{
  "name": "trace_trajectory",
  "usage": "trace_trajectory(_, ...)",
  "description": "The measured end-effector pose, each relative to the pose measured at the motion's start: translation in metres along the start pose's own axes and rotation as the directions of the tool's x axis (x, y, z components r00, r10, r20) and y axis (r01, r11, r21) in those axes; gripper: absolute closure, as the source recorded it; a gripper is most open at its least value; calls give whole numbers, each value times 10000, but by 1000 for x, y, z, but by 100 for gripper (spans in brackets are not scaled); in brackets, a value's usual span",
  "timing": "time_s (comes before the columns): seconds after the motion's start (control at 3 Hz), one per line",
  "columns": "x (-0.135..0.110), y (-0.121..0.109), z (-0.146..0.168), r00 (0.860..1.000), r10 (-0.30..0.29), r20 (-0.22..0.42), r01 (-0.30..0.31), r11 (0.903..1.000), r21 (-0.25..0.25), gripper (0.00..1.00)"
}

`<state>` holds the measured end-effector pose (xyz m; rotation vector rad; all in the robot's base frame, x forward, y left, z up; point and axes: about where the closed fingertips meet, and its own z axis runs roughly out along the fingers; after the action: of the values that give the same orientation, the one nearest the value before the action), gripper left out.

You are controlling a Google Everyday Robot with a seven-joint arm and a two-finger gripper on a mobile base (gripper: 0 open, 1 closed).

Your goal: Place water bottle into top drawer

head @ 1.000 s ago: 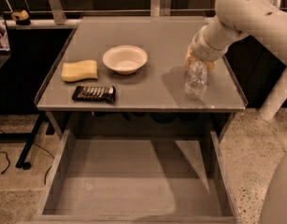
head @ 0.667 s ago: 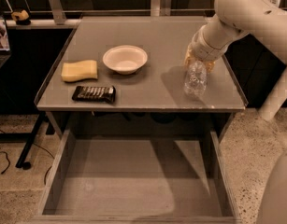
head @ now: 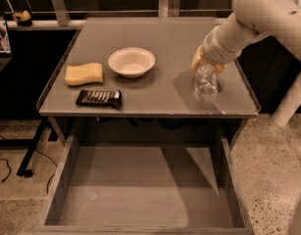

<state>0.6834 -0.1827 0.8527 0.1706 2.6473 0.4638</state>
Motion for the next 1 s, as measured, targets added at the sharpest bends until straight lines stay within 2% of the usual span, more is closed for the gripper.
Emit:
trace_trajectory(0.33,24,-8,-30,9977,-674,113,683,9900,-1238,100)
trace_trajectory(0.67,53,-21,-52,9906,-1358,156,1357,9629,-2331,100)
trace_trajectory(1.0,83,-30,-65,9753,-2201,206,2147,9210,-3251,100)
